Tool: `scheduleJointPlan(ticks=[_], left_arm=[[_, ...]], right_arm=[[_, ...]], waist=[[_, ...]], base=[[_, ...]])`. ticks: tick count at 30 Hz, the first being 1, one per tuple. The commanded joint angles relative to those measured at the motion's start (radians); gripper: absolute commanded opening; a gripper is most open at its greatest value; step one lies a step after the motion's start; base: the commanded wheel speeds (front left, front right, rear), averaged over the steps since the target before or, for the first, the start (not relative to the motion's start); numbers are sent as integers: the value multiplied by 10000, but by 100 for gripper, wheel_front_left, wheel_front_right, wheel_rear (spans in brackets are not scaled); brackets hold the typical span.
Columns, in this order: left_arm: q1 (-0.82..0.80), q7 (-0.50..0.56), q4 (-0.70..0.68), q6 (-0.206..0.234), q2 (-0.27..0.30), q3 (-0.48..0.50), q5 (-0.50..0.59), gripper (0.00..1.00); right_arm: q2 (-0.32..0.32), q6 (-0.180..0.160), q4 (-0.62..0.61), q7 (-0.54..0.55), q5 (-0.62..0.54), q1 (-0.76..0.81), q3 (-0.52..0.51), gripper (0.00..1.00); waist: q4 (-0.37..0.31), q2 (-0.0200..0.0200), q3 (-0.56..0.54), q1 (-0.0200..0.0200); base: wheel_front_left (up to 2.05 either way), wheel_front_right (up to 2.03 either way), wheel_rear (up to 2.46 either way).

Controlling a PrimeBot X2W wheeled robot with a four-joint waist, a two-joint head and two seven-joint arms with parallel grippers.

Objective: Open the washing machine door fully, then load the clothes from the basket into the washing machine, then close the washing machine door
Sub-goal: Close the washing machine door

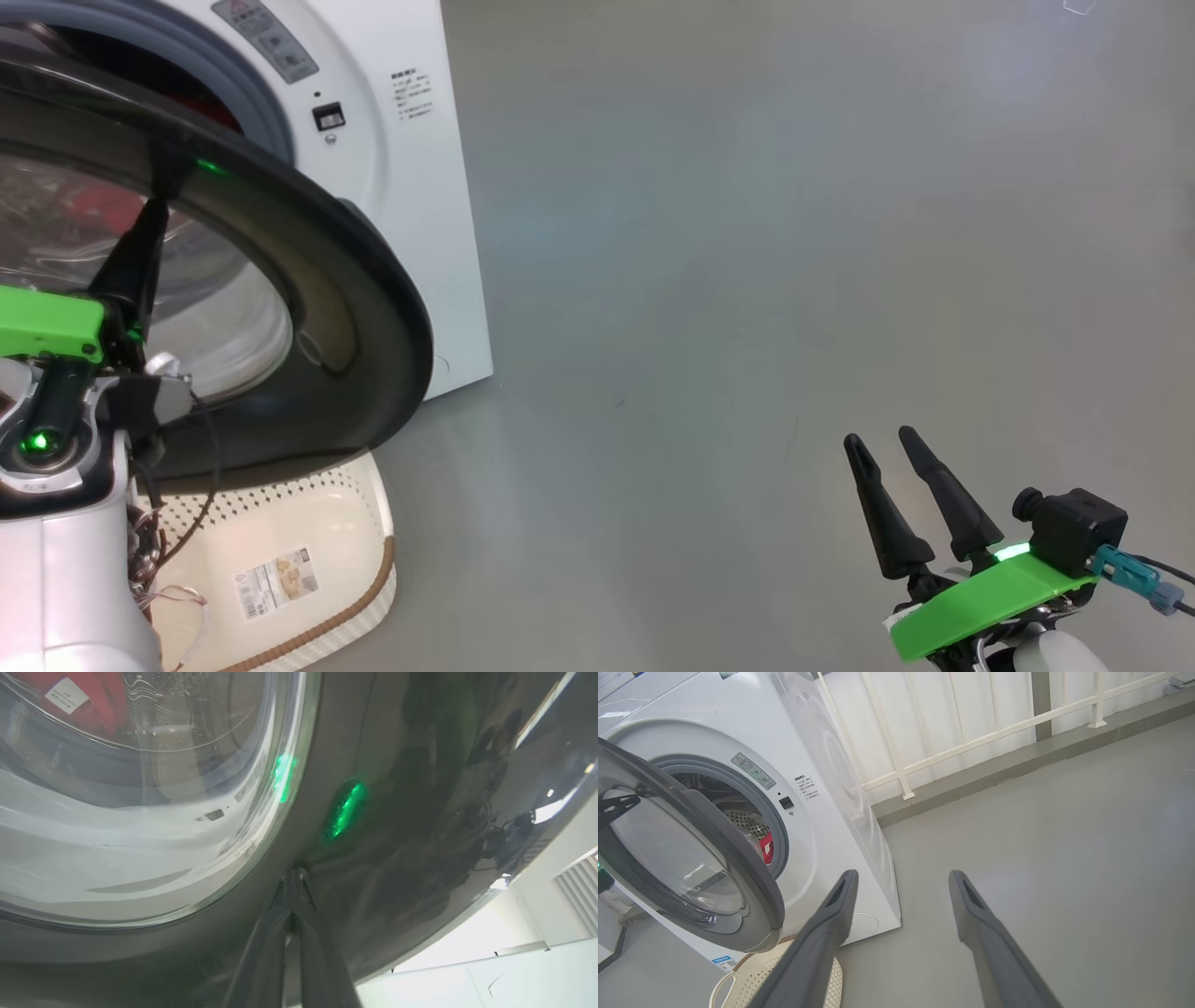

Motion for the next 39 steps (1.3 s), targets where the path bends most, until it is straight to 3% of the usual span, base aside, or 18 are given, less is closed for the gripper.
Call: scheduleJointPlan(ticks=[1, 16, 17, 18, 20, 21, 22, 30, 39], left_arm=[[-507, -9, -216, -147, 383, 250, 41, 0], [47, 249, -553, -503, 202, -71, 74, 0], [114, 236, -620, -539, 208, -107, 125, 13], [190, 218, -690, -582, 218, -143, 181, 32], [366, 208, -844, -704, 268, -260, 335, 57], [465, 208, -922, -766, 290, -319, 406, 91], [571, 199, -1003, -828, 320, -378, 491, 100], [1662, -659, -1849, -1670, 791, -935, 1973, 100], [3255, -2380, -2696, -2122, 1143, -1260, 3833, 100]], right_arm=[[-63, 16, -246, -49, -94, -242, 132, 100], [-175, 16, -244, -49, -136, -176, 129, 100], [-187, 16, -246, -49, -138, -176, 123, 100], [-198, 16, -250, -49, -141, -177, 121, 100], [-220, 16, -257, -49, -146, -172, 108, 100], [-231, 16, -255, -49, -147, -168, 103, 100], [-242, 16, -253, -49, -147, -163, 103, 100], [-290, 16, -230, -49, -146, -92, 103, 100], [-421, 16, -197, -49, -129, 64, 123, 100]], waist=[[53, 0, -23, 0], [1069, 0, -213, 0], [1140, 0, -223, 0], [1207, 0, -237, 0], [1340, 0, -266, 0], [1406, 0, -279, 0], [1470, 0, -295, 0], [1886, 0, -461, 0], [2311, 0, -736, 0]], base=[[0, 0, 0], [0, 0, 0], [0, 0, 0], [0, 0, 0], [0, 0, 0], [0, 0, 0], [0, 0, 0], [0, 0, 0], [0, 0, 0]])
